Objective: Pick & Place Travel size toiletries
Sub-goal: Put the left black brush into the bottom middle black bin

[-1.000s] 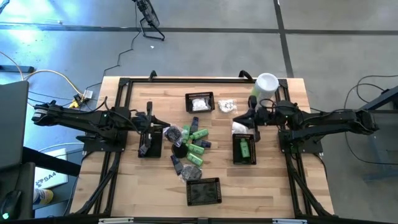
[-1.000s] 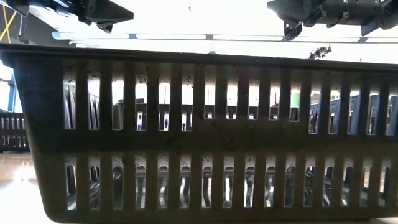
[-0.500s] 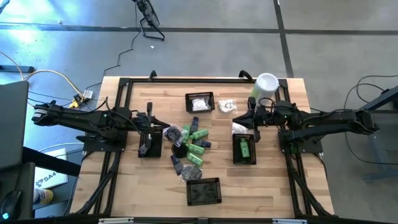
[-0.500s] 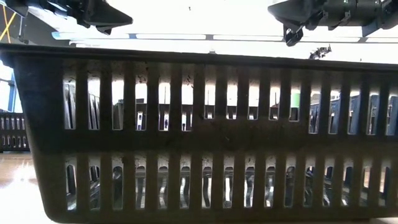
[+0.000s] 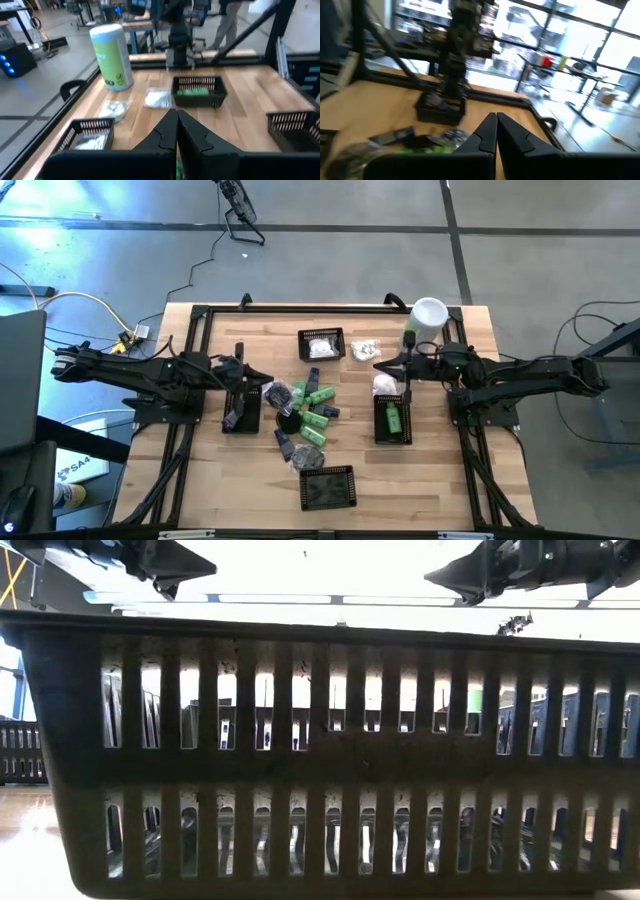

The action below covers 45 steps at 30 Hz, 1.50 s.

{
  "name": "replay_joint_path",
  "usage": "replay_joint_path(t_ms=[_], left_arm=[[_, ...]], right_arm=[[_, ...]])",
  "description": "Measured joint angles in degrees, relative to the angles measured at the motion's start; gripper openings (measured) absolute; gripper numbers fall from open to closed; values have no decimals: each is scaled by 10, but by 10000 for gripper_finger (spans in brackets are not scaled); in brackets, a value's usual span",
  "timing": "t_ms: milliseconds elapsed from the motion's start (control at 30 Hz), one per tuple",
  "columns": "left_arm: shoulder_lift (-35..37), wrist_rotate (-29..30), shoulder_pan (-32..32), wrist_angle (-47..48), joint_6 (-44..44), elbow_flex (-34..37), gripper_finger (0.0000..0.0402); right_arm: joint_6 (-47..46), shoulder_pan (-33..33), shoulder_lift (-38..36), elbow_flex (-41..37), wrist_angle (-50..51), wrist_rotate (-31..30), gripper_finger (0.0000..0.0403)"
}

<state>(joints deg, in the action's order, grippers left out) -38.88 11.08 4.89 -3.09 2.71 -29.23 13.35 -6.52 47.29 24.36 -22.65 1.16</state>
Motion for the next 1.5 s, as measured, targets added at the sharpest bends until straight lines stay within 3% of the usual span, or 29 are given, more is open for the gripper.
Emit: replay_joint_path(t_ms=[233,533,700,833,967,1167,1333,1500], left_arm=[[0,0,0,-27,33,0,1],[0,0,0,-31,45,0,1],[-11,2,0,-38,-6,0,1],[-60,36,4,-68,-18,0,1],[-126,117,21,-58,-29,-25,0],[-201,187,45,119,-139,-125,0],[-263,191,62,266,-237,-219,0],[-319,174,77,353,-280,-290,0]], right_arm=[[-1,0,0,0,5,-74,3],[-81,0,0,0,-21,-85,3],[-128,0,0,0,-21,-85,3],[-131,0,0,0,-20,-85,3],[-131,0,0,0,-20,-85,3],[-116,0,0,0,-15,-85,3],[-101,0,0,0,-15,-86,3],[-82,0,0,0,-6,-86,3]])
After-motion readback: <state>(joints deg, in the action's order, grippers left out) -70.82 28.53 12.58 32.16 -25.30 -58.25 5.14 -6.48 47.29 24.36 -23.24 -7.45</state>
